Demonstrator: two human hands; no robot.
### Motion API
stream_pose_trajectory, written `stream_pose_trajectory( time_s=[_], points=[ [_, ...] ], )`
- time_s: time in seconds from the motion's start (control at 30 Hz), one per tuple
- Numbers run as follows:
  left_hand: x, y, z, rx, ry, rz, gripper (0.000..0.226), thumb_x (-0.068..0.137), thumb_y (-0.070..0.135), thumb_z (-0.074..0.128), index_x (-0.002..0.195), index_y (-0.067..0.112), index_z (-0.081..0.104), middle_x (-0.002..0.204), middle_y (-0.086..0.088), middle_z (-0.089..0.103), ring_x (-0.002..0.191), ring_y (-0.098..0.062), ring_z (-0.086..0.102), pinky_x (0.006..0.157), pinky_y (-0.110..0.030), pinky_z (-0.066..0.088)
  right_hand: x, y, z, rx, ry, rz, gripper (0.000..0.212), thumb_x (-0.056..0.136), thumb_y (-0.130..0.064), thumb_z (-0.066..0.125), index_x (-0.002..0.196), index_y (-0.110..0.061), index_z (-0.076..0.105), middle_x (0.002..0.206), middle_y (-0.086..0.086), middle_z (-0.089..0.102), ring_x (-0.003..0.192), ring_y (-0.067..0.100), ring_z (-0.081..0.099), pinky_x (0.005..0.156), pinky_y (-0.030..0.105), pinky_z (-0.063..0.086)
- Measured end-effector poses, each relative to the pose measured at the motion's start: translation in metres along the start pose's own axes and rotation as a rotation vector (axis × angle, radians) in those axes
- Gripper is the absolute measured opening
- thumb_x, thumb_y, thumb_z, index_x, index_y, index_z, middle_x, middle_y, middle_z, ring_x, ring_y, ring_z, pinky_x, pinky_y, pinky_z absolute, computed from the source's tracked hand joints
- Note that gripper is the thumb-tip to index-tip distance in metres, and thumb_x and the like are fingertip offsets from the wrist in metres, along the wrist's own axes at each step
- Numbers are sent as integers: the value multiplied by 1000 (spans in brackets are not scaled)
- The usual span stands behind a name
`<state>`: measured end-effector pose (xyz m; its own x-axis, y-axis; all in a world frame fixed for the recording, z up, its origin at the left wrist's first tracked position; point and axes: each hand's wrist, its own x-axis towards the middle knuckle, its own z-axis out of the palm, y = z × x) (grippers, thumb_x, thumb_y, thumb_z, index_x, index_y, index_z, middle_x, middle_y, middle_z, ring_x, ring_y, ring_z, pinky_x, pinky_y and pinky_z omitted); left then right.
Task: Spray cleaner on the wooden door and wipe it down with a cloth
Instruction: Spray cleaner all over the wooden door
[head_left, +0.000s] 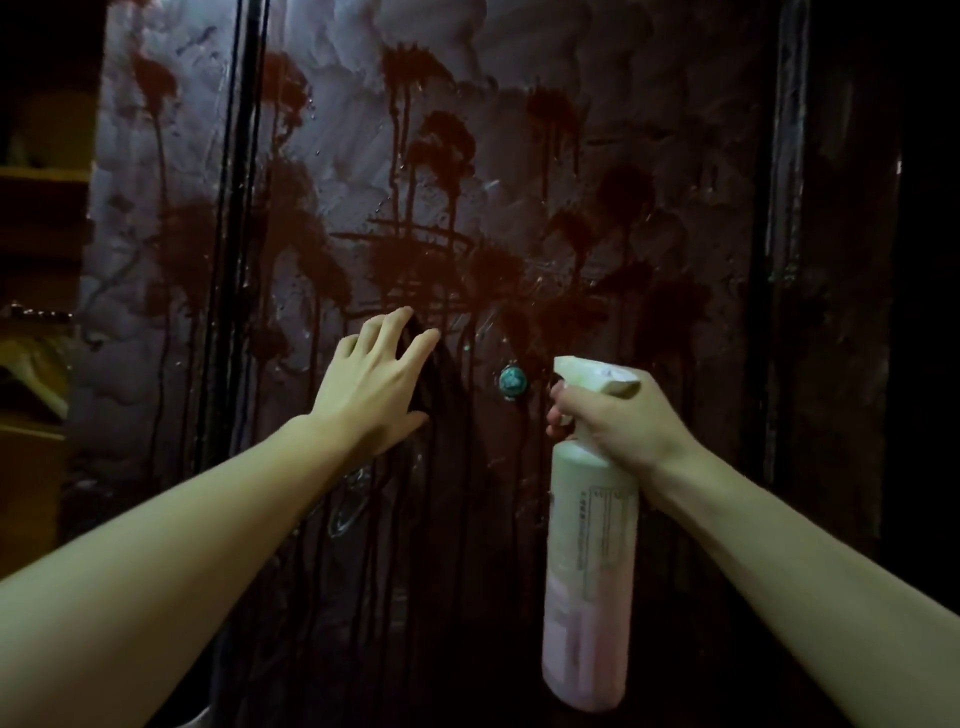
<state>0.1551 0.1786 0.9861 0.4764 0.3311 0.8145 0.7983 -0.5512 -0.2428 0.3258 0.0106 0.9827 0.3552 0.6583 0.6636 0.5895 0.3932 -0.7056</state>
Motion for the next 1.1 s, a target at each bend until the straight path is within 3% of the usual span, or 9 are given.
stream_pose_trajectory(
  time_s=[0.17, 0.4, 0.53, 0.87, 1.1],
  points=[
    [-27, -18, 7, -20, -13, -46, 99, 74, 49, 74, 150, 18, 17, 155, -16, 13, 139, -34, 17, 107, -46, 29, -7, 7, 44, -122, -29, -47, 22, 61, -28, 55, 63, -6, 60, 62, 5, 68, 66, 24, 68, 73, 49, 57],
    [-48, -43, 12, 15, -62, -53, 97, 75, 44, 73, 150, 15, 18, 155, -15, 13, 139, -34, 20, 103, -46, 35, -18, 8, 95, -100, -66, -75, 20, 60, -33, 59, 70, -17, 65, 69, 2, 68, 70, 20, 66, 70, 47, 56],
    [-53, -47, 14, 42, -71, -40, 92, 76, 44, 70, 148, 15, 21, 155, -15, 14, 137, -34, 22, 100, -45, 37, -28, 4, 112, -137, -44, -96, 22, 60, -35, 54, 65, -14, 60, 64, 2, 65, 68, 23, 63, 68, 43, 53],
    [-43, -13, 19, 15, -27, 46, 74, 72, 33, 71, 136, 12, 41, 148, -18, 28, 128, -39, 33, 90, -48, 41, -34, 27, 77, -158, 218, -18, 7, 77, -19, 63, 71, -15, 63, 66, -2, 63, 69, 17, 60, 63, 33, 46],
    [-30, 23, 20, -19, -3, 147, 61, 71, 25, 68, 128, 13, 49, 141, -18, 35, 123, -38, 38, 86, -47, 40, -36, 34, 39, -155, 223, -4, 10, 77, -16, 62, 67, -13, 61, 66, 3, 64, 61, 11, 57, 56, 28, 46]
  ],
)
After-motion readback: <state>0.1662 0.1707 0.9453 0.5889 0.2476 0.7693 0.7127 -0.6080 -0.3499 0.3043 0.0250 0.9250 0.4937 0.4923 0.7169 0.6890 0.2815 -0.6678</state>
